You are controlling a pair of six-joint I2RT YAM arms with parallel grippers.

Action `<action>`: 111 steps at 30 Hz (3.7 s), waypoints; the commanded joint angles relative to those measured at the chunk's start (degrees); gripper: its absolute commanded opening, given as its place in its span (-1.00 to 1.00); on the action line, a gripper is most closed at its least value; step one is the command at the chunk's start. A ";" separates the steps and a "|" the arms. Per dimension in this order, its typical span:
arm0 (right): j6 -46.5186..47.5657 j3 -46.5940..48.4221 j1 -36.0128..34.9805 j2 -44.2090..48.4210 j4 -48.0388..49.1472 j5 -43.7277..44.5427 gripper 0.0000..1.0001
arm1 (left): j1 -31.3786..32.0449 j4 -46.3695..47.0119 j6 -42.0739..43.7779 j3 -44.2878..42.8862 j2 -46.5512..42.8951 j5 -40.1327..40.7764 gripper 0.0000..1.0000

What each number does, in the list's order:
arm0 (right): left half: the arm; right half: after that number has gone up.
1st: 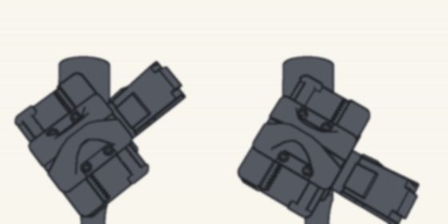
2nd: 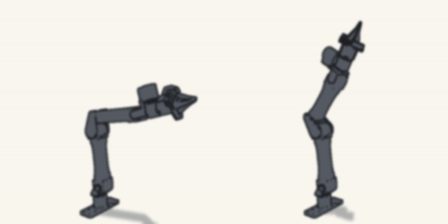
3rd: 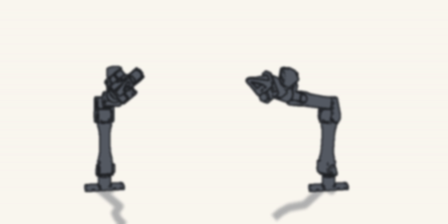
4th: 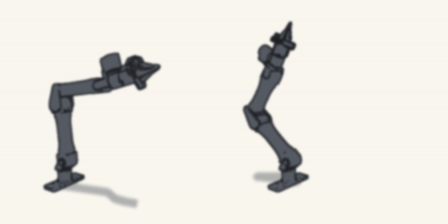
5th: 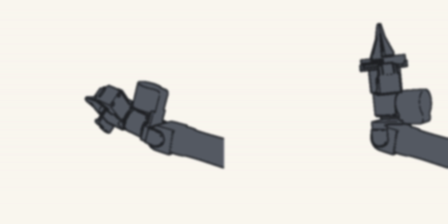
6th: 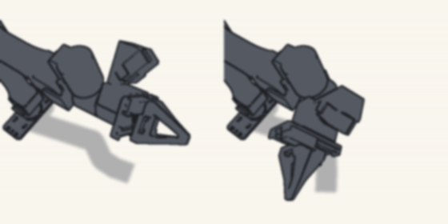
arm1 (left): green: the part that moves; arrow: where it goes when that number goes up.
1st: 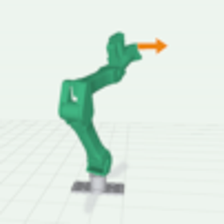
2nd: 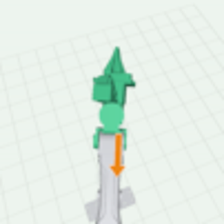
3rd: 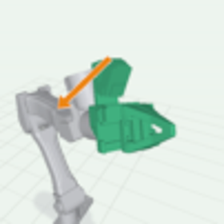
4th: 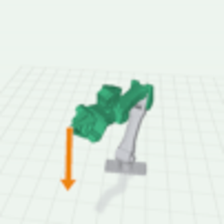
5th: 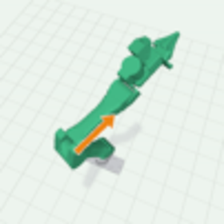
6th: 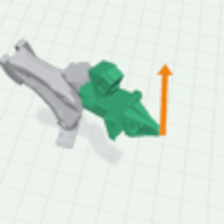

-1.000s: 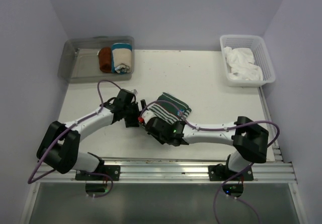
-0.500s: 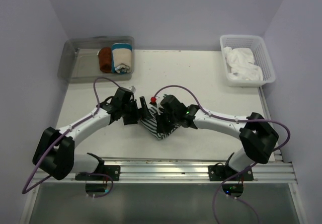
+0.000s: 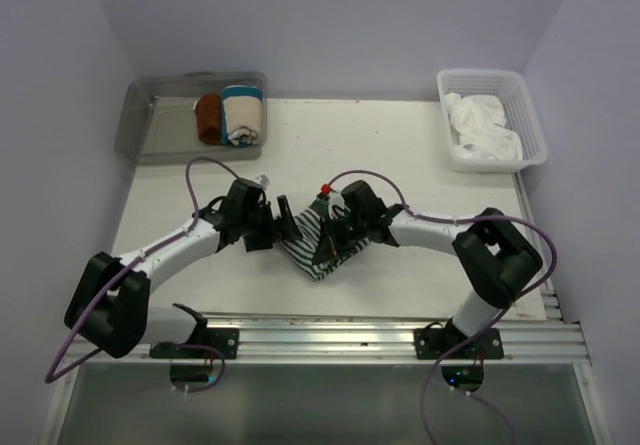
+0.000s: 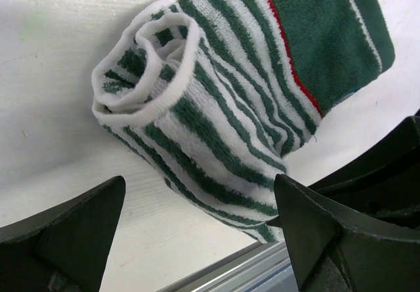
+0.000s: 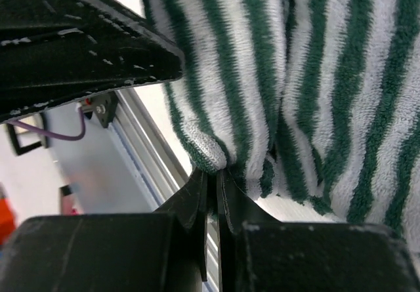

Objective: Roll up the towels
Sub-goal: Roll the towel

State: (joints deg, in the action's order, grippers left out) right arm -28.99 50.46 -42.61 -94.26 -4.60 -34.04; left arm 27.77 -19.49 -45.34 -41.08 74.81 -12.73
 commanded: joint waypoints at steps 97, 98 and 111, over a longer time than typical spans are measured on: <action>-7.75 -5.28 4.20 -4.09 10.49 -7.44 -1.00 | 0.09 7.62 1.84 -6.91 15.45 -4.58 0.37; -7.57 -5.37 4.20 -4.09 10.23 -6.57 -1.00 | 0.09 7.45 1.84 -7.17 15.81 -4.58 0.28; 8.41 4.72 -1.76 14.88 -21.12 26.10 0.33 | 0.88 0.77 0.87 -8.93 14.76 -3.09 -0.11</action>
State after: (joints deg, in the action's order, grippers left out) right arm -27.57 49.25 -40.80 -83.94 -14.24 -21.10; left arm 28.32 -16.08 -44.21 -48.21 90.26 -17.52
